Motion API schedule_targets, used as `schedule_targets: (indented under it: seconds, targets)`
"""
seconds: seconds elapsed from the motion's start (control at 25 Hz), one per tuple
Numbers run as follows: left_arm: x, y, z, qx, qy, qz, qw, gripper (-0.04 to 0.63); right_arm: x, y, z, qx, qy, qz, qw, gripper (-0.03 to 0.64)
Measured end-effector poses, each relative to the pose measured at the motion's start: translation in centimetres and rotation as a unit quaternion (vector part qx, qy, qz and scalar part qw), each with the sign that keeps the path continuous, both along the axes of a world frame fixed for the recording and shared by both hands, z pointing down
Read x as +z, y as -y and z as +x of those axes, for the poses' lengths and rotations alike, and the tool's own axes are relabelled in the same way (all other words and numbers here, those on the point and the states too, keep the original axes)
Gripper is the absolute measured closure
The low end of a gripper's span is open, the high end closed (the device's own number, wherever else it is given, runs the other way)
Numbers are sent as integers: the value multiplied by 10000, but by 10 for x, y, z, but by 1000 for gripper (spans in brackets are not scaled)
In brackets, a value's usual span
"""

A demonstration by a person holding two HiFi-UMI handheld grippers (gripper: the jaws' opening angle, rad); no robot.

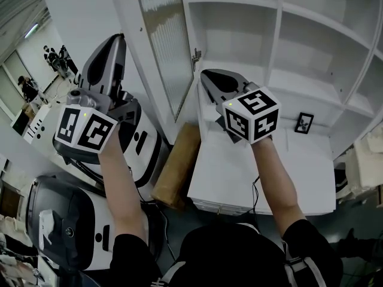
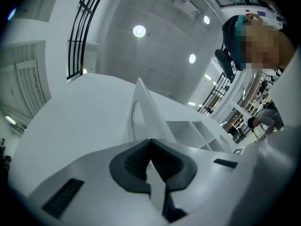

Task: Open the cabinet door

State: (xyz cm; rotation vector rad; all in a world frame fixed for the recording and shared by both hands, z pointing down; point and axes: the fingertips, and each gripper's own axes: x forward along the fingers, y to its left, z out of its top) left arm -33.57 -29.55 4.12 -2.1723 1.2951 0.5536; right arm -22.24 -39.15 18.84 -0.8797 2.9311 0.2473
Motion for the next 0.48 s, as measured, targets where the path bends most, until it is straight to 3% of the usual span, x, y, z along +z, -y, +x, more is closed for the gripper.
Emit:
schedule_targets:
  seconds: [0.48]
  targets:
    - [11, -6, 5, -88, 116, -108, 9998, 574, 2, -9, 5, -3, 45, -12, 10000, 600]
